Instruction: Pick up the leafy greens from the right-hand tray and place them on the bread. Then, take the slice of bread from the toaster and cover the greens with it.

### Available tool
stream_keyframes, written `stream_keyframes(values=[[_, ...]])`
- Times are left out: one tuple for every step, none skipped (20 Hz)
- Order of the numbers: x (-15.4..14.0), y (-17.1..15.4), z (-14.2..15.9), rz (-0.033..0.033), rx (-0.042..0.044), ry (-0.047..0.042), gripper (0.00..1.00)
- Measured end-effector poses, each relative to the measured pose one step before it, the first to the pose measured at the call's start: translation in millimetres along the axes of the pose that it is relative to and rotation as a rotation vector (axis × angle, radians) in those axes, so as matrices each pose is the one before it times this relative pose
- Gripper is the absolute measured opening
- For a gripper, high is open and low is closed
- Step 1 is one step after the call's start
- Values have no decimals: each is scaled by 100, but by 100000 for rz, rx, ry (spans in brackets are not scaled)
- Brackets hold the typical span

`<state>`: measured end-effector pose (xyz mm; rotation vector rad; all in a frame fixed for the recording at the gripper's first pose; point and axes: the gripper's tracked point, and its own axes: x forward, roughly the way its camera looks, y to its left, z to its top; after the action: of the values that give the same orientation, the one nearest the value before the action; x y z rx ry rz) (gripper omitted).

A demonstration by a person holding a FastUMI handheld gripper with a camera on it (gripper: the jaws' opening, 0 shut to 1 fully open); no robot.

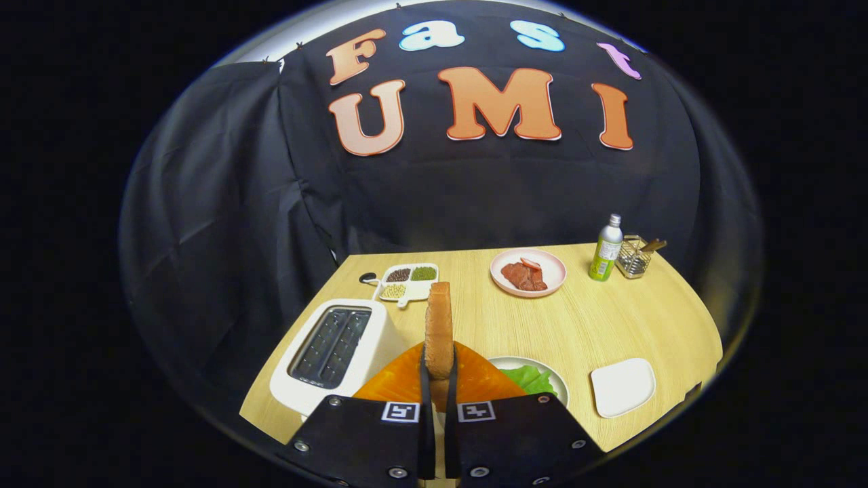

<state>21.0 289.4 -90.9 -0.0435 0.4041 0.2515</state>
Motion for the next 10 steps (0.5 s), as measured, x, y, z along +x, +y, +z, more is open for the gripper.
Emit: stream_keyframes(values=[[218,-427,-471,608,272,990,6],[235,-422,-569,535,447,960,6],[168,-426,-725,581,299,1124,6],[303,-321,-604,638,244,1023,6],[317,-336,-598,676,394,961,6],[400,-373,-641,596,632,1056,6],[166,-214,-613,656,832,992,6],[348,-288,-560,449,1070,670,6],[376,-334,-548,503,798,1047,6],[277,-331,-588,422,312,1172,6]])
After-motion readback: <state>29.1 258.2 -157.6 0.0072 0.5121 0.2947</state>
